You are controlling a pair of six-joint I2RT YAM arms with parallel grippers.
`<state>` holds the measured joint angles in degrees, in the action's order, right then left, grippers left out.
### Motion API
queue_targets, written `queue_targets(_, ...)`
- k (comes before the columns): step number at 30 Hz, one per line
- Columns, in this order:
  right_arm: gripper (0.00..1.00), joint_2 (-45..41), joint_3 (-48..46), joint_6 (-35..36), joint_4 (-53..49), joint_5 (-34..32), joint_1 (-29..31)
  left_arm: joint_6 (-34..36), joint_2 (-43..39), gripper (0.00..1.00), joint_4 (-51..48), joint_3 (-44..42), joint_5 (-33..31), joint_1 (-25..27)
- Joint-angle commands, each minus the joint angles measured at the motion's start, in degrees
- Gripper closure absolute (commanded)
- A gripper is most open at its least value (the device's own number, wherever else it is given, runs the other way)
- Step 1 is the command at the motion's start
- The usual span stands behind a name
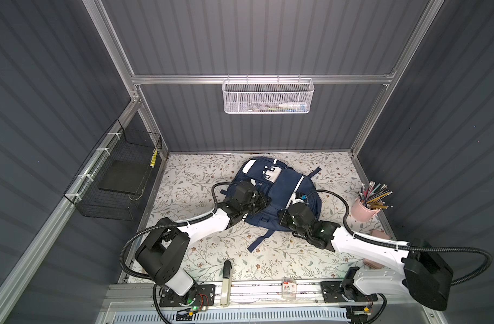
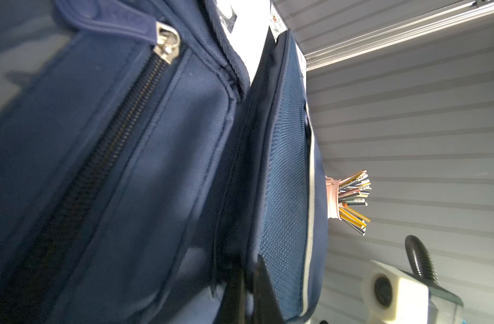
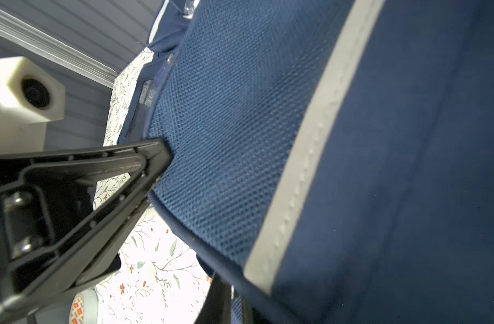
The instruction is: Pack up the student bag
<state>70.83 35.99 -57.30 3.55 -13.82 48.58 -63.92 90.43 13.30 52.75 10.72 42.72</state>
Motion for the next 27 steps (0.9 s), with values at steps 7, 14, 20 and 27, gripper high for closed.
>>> queue_targets(7, 0.98, -6.1, -3.3, -1.4, -6.4, -2.8, -0.6, 1.3, -1.8, 1.0, 2.7, -2.2, 0.4, 0.1)
queue_targets(14, 1.0, -10.9, -3.3, 2.4, -16.4, 0.1, -3.1, 1.6, -2.4, 1.0, 2.4, -3.5, 0.2, -0.2)
queue_targets(20, 1.0, -13.5, -5.0, 7.4, -20.7, 7.4, -9.1, 2.3, -2.8, 1.0, 1.1, -3.2, 0.1, -0.6)
queue_targets(27, 1.0, -13.7, -1.6, 17.7, -29.0, 9.8, -15.7, 2.7, -4.6, 1.0, -0.6, -4.9, -0.8, -1.2)
